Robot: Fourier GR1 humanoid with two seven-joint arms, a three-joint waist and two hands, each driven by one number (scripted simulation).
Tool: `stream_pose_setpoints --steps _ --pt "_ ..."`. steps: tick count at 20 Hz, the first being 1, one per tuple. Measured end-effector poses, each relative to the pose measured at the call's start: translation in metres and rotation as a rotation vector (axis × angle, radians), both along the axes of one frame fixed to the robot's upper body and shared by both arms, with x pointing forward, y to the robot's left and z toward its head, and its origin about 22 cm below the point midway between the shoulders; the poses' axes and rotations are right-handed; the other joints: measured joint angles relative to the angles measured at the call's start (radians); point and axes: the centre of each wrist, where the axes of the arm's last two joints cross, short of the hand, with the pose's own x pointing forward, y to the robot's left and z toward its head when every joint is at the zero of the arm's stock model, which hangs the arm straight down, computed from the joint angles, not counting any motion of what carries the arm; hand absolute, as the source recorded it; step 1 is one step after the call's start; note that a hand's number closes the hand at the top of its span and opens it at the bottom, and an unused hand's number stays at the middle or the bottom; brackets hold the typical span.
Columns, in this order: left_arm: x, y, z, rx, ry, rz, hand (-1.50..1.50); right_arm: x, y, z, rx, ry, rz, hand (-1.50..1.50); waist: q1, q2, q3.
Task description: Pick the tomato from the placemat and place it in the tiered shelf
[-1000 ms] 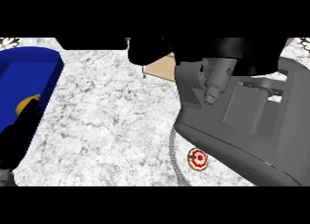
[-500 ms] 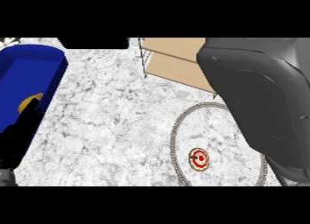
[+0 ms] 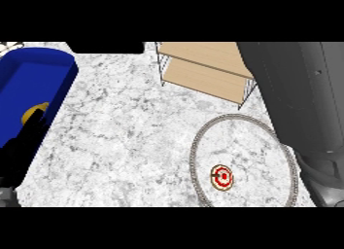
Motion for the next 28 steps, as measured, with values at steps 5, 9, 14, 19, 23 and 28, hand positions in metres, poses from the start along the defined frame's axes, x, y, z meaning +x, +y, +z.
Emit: stream_pose_setpoints --steps 5,9,14,19,23,28 --pt "0.0 0.003 0.0 -0.009 -0.001 -0.005 0.0 0.026 -0.017 -0.018 0.05 0.025 -0.06 1.5 0.003 0.002 0.0" --pt "0.002 0.007 0.0 -0.01 0.007 -0.012 0.0 0.039 -0.028 -0.031 0.082 0.029 -0.126 -1.5 0.002 0.001 0.0" --pt "0.002 0.005 -0.003 -0.007 0.005 -0.007 0.0 0.051 -0.041 -0.049 0.041 0.059 -0.124 -1.5 -0.001 0.001 0.0" --pt "-0.002 0.006 -0.008 -0.004 0.009 -0.006 0.0 0.055 -0.05 -0.046 0.104 0.012 -0.093 -1.5 0.001 0.0 0.0" --pt "-0.001 0.002 -0.005 -0.004 0.012 0.001 0.0 0.054 -0.054 -0.043 0.216 -0.025 -0.071 -1.5 0.0 0.0 0.0" --pt "-0.005 0.007 -0.006 -0.005 0.018 0.006 0.0 0.046 -0.059 -0.032 0.386 -0.061 -0.039 -1.5 -0.004 -0.002 0.0"
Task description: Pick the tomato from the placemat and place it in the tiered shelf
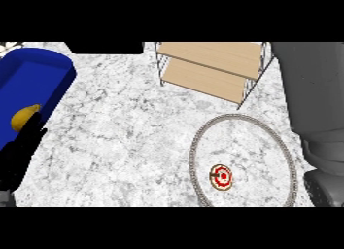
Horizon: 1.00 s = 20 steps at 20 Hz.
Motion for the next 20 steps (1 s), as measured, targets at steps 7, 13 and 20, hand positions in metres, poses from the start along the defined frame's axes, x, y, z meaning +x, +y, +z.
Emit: stream_pose_setpoints --steps 7,13,20 --pt "-0.001 -0.004 0.0 -0.002 0.006 0.006 0.0 -0.032 -0.034 0.032 0.168 -0.124 0.035 -1.5 -0.012 -0.005 0.0" --pt "-0.006 -0.007 -0.003 -0.004 0.009 0.027 0.0 -0.086 -0.085 0.066 0.228 -0.219 0.0 -1.5 -0.03 -0.011 0.0" --pt "-0.011 0.003 -0.006 -0.004 0.017 0.052 0.0 -0.158 -0.155 0.086 0.218 -0.283 -0.052 -1.5 -0.06 -0.02 0.001"
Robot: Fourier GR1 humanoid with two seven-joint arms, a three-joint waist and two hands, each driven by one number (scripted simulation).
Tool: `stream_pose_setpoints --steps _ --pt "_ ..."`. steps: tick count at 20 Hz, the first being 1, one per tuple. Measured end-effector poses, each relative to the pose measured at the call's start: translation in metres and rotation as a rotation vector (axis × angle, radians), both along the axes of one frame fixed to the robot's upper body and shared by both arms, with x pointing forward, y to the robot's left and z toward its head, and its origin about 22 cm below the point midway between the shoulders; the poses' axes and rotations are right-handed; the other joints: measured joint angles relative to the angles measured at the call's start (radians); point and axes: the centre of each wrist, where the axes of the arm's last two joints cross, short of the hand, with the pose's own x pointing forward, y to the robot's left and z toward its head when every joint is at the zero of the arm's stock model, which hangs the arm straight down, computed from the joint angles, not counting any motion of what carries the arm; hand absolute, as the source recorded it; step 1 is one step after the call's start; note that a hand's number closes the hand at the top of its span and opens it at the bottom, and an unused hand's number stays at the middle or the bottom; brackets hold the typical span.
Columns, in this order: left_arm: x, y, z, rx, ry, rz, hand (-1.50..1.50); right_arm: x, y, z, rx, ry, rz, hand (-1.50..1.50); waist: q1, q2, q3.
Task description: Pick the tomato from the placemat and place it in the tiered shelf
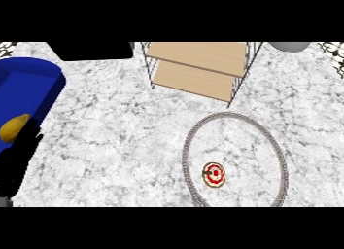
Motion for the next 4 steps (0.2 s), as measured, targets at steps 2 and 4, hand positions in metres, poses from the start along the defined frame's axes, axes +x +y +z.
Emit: stream_pose_setpoints --steps 2,4 --pt "-0.003 0.005 -0.001 0.002 0.003 0.015 0.0 -0.017 -0.018 0.0 -0.014 -0.008 0.007 -1.5 -0.013 -0.004 0.0" --pt "-0.007 0.007 -0.003 -0.001 0.007 0.024 0.0 -0.036 -0.034 0.003 -0.018 -0.027 0.01 -1.5 -0.02 -0.007 0.0"
